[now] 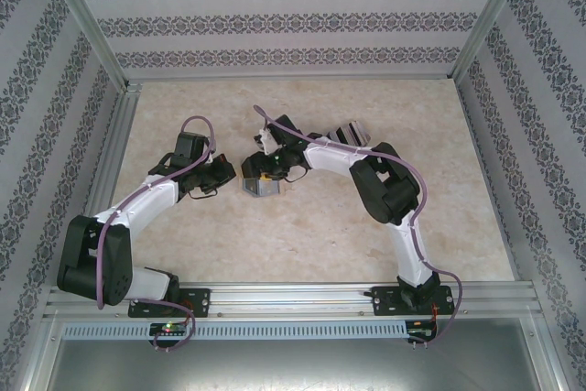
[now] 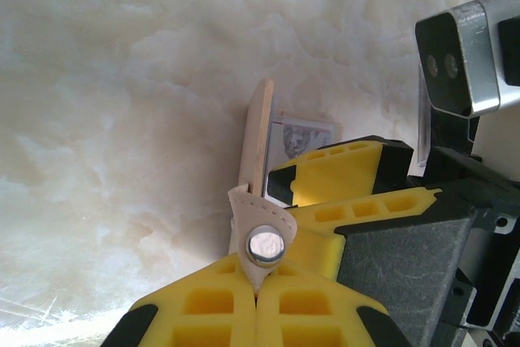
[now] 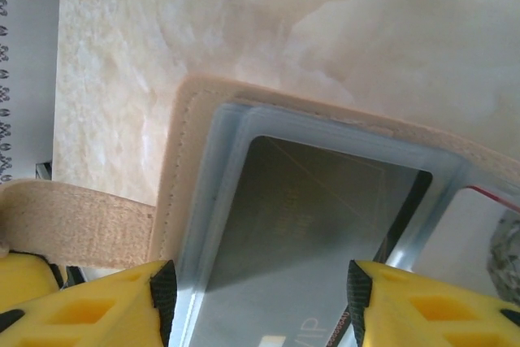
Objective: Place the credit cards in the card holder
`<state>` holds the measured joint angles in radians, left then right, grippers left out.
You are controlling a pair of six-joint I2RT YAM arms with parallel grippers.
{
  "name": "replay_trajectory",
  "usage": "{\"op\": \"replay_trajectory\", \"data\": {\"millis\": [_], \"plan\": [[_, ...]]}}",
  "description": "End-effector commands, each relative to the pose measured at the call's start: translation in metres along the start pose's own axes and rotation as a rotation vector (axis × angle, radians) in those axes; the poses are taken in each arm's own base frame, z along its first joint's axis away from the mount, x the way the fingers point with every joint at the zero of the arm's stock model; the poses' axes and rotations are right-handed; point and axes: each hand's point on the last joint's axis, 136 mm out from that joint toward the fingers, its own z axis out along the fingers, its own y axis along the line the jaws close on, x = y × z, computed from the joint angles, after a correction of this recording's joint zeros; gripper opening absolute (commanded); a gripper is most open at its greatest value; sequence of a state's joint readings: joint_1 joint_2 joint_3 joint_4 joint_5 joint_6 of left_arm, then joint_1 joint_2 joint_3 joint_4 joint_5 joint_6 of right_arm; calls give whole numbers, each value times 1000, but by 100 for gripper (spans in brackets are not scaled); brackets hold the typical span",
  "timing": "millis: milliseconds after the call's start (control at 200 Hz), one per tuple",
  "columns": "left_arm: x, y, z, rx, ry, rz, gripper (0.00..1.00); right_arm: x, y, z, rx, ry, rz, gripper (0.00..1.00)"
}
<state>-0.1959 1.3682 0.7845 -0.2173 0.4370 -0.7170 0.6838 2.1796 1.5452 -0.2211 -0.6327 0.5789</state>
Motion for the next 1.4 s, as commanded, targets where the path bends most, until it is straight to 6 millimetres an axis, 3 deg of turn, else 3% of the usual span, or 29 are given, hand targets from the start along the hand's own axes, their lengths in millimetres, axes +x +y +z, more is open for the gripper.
{"op": "replay_trajectory", "data": {"millis": [0, 390, 1024, 1399], "plan": [[-13, -16, -12, 42, -42, 3, 0, 4, -7, 3, 53, 15, -24, 58], [-15, -16, -13, 34, -47, 11, 0, 4, -12, -8, 97, 4, -41, 47], [-17, -15, -12, 22, -49, 13, 0, 1, -17, -25, 81, -25, -25, 12], [-13, -1, -5, -23, -38, 13, 0, -8, -7, -41, 3, -69, -8, 8]]}}
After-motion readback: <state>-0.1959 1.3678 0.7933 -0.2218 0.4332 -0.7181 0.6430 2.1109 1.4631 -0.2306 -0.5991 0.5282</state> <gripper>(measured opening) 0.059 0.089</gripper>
